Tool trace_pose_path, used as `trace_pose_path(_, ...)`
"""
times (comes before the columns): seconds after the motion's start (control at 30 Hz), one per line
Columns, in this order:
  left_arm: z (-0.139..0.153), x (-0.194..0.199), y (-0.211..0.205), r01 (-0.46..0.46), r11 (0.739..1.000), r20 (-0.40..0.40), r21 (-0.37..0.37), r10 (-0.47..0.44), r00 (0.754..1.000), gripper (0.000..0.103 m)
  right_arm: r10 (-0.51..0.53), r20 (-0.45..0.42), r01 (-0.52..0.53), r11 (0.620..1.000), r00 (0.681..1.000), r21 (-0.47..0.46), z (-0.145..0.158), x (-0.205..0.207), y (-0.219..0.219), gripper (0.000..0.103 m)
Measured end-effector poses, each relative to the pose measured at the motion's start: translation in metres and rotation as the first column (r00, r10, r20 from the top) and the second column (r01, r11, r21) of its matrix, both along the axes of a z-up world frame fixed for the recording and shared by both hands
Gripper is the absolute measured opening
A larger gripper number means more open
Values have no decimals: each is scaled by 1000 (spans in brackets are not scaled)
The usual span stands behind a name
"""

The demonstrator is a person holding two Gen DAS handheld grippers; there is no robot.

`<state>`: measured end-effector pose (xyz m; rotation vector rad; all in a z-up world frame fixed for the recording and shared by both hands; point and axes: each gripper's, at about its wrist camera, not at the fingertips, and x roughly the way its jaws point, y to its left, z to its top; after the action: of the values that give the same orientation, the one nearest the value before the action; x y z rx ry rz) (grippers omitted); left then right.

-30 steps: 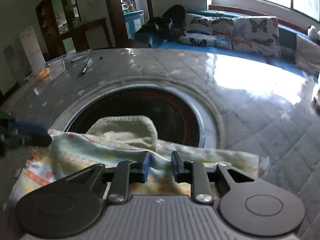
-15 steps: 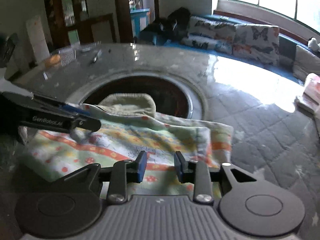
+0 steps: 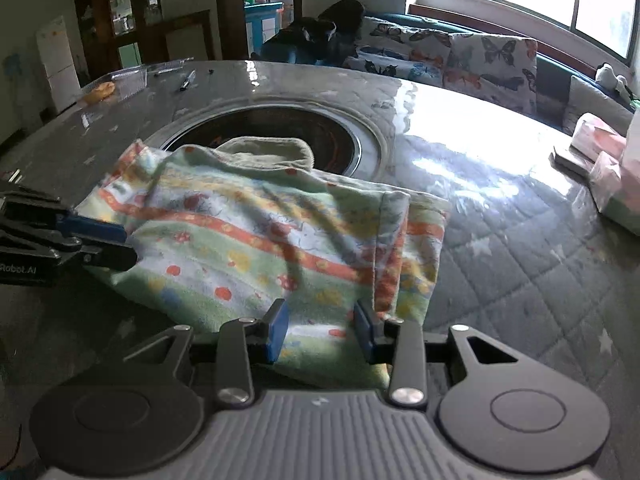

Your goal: Fold clothes

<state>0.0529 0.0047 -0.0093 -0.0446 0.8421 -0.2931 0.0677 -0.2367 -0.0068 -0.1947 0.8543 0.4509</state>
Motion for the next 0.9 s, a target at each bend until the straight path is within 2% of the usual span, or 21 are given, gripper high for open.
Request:
trace_pose_path(0.1, 0, -9, -3, 35, 999, -15, -39, -36, 999, 29, -7, -18, 7, 1000, 1000, -7, 3, -14, -5, 36)
trace_pose_path(0.23, 1, -23, -9, 80, 996, -12, -40, -80, 997, 29, -18, -37, 17, 1000, 999, -23, 7, -30, -10, 36)
trace_pose_path(0.33, 7, -25, -5, 76, 996, 5, -36, -76, 997, 29, -5, -2, 5, 1000, 1000, -11, 16, -42, -8, 36)
trace_pose_path(0.5, 17, -23, 14, -7, 999, 62, -45, 9, 998, 31, 57, 70, -61, 997, 996, 57, 33, -48, 16, 37)
trace_pose_path(0.57, 16, -22, 25, -55, 997, 61, -52, 58, 996, 31, 88, 85, -94, 993, 993, 72, 32, -47, 28, 37)
trace_pose_path(0.7, 2, -25, 43, -129, 991, 25, -36, 130, 991, 31, 142, 64, -147, 986, 988, 75, 17, -46, 54, 37)
trace_pose_path(0.77, -5, -28, 51, -146, 989, 18, -32, 146, 989, 30, 148, 48, -150, 988, 988, 42, 6, -47, 61, 37)
trace_pose_path(0.9, 1, -23, 58, -162, 986, 19, -49, 163, 986, 31, 152, 58, -155, 987, 987, 48, 12, -44, 59, 37)
